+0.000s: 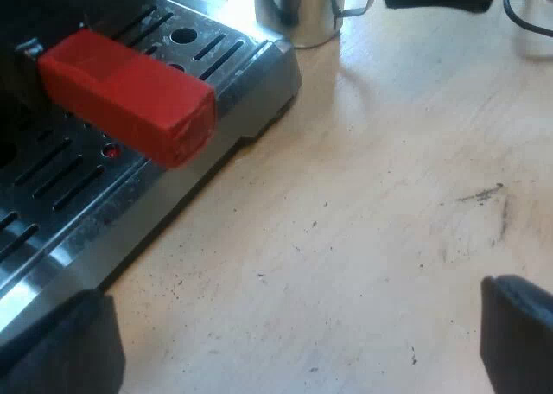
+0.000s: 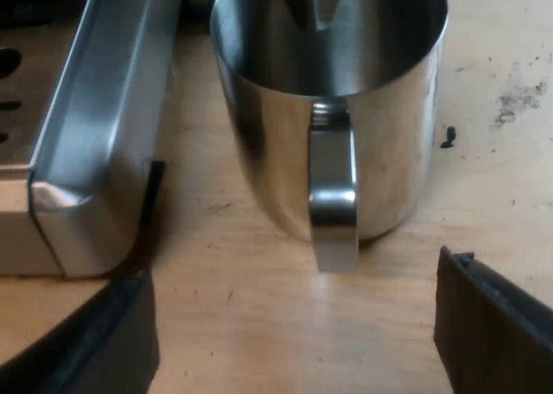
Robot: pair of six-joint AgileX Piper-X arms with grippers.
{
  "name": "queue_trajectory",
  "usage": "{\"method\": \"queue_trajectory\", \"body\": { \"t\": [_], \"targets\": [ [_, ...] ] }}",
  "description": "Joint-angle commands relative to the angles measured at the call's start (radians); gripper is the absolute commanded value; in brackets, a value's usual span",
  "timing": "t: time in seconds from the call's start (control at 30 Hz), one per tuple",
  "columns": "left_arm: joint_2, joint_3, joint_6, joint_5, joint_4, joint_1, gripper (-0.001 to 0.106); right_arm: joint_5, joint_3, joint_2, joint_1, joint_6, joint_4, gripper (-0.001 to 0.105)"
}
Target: Remove mug from coffee machine
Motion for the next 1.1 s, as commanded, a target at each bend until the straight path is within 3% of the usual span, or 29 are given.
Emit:
{"method": "queue_trajectory", "body": {
  "t": [0.03,0.1,0.17,0.23,0.37,0.47,0.57,0.7,0.87,1.0,1.03,1.1],
  "targets": [
    [-0.001,-0.004,-0.004,-0.008,-0.018,-0.004,0.085,-0.022,-0.052,-0.053,-0.003,0.004,0.305,0.069],
    [-0.001,-0.004,-0.004,-0.008,-0.018,-0.004,0.085,-0.025,-0.072,-0.067,-0.003,0.004,0.363,0.069],
    [-0.001,-0.009,-0.018,-0.008,-0.018,-0.004,0.085,-0.029,-0.159,-0.100,-0.003,0.004,0.542,0.069],
    [-0.001,-0.040,-0.141,-0.008,-0.018,-0.004,0.085,-0.048,-0.237,-0.113,-0.003,0.004,0.674,0.069],
    [-0.001,-0.109,-0.208,-0.065,-0.004,-0.004,0.085,-0.049,-0.357,-0.112,-0.003,-0.019,0.806,0.069],
    [-0.001,-0.175,-0.222,-0.131,0.036,0.006,0.085,-0.080,-0.445,-0.109,-0.003,-0.072,0.872,0.069],
    [-0.001,-0.239,-0.222,-0.143,0.085,0.051,0.085,-0.099,-0.517,-0.109,-0.003,-0.080,0.884,0.069],
    [-0.001,-0.300,-0.224,-0.144,0.124,0.158,0.085,-0.127,-0.580,-0.098,-0.005,-0.087,0.884,0.069],
    [-0.003,-0.342,-0.222,-0.110,0.125,0.376,0.085,-0.137,-0.651,-0.015,-0.005,-0.087,0.922,0.069],
    [-0.003,-0.342,-0.222,-0.096,0.151,0.501,0.085,-0.138,-0.663,0.033,-0.016,-0.105,0.897,0.069],
    [-0.003,-0.342,-0.220,-0.106,0.176,0.572,0.085,-0.147,-0.662,0.046,-0.032,-0.105,0.887,0.069],
    [-0.003,-0.342,-0.217,-0.121,0.187,0.609,0.085,-0.180,-0.662,0.067,-0.079,-0.105,0.873,0.069]
  ]
}}
